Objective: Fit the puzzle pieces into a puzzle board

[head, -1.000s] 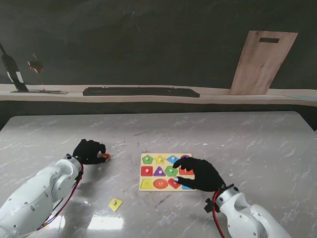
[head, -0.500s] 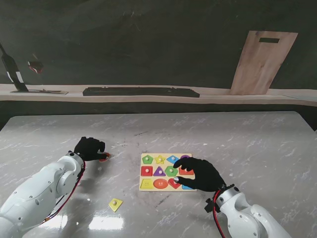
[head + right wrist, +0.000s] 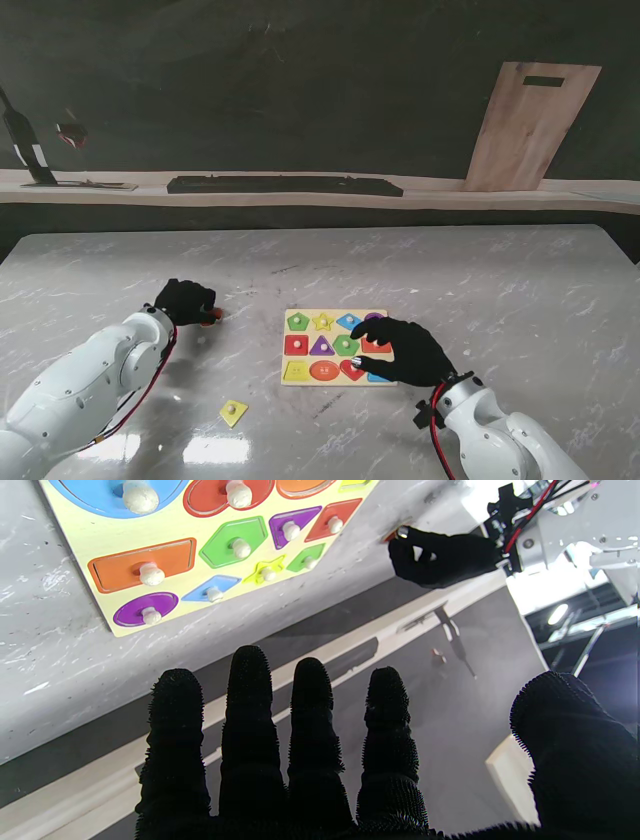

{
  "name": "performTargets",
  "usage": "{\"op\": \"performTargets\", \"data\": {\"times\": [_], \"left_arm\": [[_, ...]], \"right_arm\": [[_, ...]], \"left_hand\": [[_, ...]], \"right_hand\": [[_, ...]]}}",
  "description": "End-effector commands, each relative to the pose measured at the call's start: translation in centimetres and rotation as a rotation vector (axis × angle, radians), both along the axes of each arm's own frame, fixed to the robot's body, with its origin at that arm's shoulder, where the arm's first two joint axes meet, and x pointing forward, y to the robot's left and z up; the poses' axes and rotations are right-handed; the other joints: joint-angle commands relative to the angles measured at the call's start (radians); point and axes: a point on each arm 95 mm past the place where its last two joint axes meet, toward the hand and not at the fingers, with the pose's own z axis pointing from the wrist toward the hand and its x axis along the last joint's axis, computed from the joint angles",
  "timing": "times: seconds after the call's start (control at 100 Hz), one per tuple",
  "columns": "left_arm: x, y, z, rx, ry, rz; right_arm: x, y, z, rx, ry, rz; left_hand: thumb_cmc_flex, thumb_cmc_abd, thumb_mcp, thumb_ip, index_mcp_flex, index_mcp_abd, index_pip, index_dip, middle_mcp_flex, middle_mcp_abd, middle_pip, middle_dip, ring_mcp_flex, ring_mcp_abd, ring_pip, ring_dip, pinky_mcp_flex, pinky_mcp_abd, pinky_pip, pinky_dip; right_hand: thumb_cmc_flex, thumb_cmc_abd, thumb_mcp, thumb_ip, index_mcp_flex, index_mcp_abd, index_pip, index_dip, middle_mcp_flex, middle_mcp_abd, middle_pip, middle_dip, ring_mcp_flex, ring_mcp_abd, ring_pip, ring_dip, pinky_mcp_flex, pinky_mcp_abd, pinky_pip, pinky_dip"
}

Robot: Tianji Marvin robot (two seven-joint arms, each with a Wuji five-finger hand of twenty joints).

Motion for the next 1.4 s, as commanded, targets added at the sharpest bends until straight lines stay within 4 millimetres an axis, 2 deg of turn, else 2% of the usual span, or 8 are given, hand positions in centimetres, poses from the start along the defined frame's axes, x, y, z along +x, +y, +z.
{"op": "performTargets", "data": {"times": [0.0,0.33,0.36,0.38,0.68,0.97,1.24,1.39], "left_arm": [[0.0,-0.2,-0.1,-0.003,0.003,0.003],[-0.4,-0.6,-0.4,-0.003,0.058,0.007],[-0.4,-0.7,-0.5,-0.005,0.062,0.007],[-0.4,-0.7,-0.5,-0.006,0.064,0.007],[-0.9,-1.0,-0.9,-0.054,0.084,0.036],[-1.4,-1.1,-0.9,-0.102,0.091,0.061],[-1.5,-1.2,-0.9,-0.107,0.06,0.056],[-1.7,-1.4,-0.5,-0.111,0.05,0.047]], "right_arm": [[-0.3,0.2,-0.1,-0.003,0.006,0.006],[-0.3,0.0,-0.1,-0.002,0.002,0.0],[-0.3,0.0,-0.1,-0.002,0.002,0.0],[-0.3,0.0,-0.1,-0.002,0.001,0.0],[-0.3,0.0,-0.1,-0.002,0.0,-0.004],[-0.3,-0.1,-0.1,-0.001,0.0,-0.006],[-0.3,-0.1,-0.1,0.002,-0.002,-0.009],[-0.3,-0.1,-0.1,0.003,-0.001,-0.012]], "left_hand": [[0.065,0.009,-0.011,0.031,0.028,-0.035,0.015,-0.009,0.011,0.022,0.019,0.014,0.012,0.037,0.014,0.019,-0.004,-0.027,0.031,0.022],[0.167,-0.016,0.018,0.045,0.034,-0.004,0.085,-0.027,0.059,0.028,0.062,0.04,0.061,0.032,0.055,0.031,0.027,-0.029,0.047,0.022],[0.059,-0.079,0.253,0.004,0.034,0.003,0.104,-0.038,0.074,0.03,0.047,0.092,0.07,0.031,0.064,0.029,0.034,-0.028,0.054,0.014],[0.033,-0.094,0.31,-0.006,0.035,0.005,0.105,-0.036,0.077,0.031,0.052,0.094,0.074,0.031,0.066,0.03,0.036,-0.027,0.055,0.014],[-0.012,-0.178,0.504,-0.025,0.051,0.061,0.146,-0.047,0.17,0.048,0.061,0.14,0.163,0.029,0.122,0.026,0.104,0.0,0.09,0.003],[-0.049,-0.267,0.662,-0.022,0.079,0.085,0.19,-0.047,0.25,0.05,0.069,0.155,0.242,0.021,0.162,0.015,0.171,0.01,0.14,-0.005],[-0.168,-0.348,0.891,0.019,0.073,0.059,0.263,-0.012,0.29,0.021,0.087,0.2,0.29,0.005,0.189,0.029,0.228,-0.013,0.194,-0.009],[-0.199,-0.365,0.945,0.039,0.067,0.057,0.286,0.014,0.303,0.01,0.101,0.215,0.316,-0.001,0.199,0.035,0.257,-0.02,0.218,-0.009]], "right_hand": [[0.011,0.023,-0.024,0.021,0.013,-0.008,0.019,0.0,0.004,-0.01,0.014,0.007,-0.014,-0.031,0.017,0.006,-0.005,-0.015,0.019,0.011],[0.012,0.025,-0.024,0.021,0.015,-0.007,0.02,0.001,0.004,-0.01,0.014,0.007,-0.014,-0.031,0.017,0.005,-0.004,-0.015,0.02,0.011],[0.011,0.024,-0.025,0.021,0.013,-0.008,0.019,0.0,0.004,-0.01,0.014,0.007,-0.014,-0.031,0.017,0.005,-0.004,-0.015,0.02,0.011],[0.011,0.025,-0.024,0.021,0.013,-0.008,0.019,0.0,0.004,-0.01,0.014,0.007,-0.015,-0.031,0.017,0.005,-0.004,-0.015,0.02,0.011],[0.012,0.025,-0.025,0.022,0.015,-0.007,0.02,0.001,0.005,-0.011,0.014,0.007,-0.014,-0.031,0.017,0.005,-0.005,-0.015,0.019,0.011],[0.012,0.025,-0.026,0.021,0.018,-0.014,0.02,0.0,0.005,-0.009,0.014,0.007,-0.015,-0.031,0.017,0.005,-0.005,-0.015,0.019,0.011],[0.013,0.026,-0.026,0.021,0.021,-0.019,0.019,0.001,0.006,-0.008,0.013,0.006,-0.015,-0.031,0.016,0.005,-0.006,-0.015,0.019,0.011],[0.012,0.027,-0.026,0.022,0.023,-0.02,0.019,0.001,0.005,-0.008,0.013,0.006,-0.017,-0.03,0.016,0.005,-0.006,-0.016,0.019,0.011]]}}
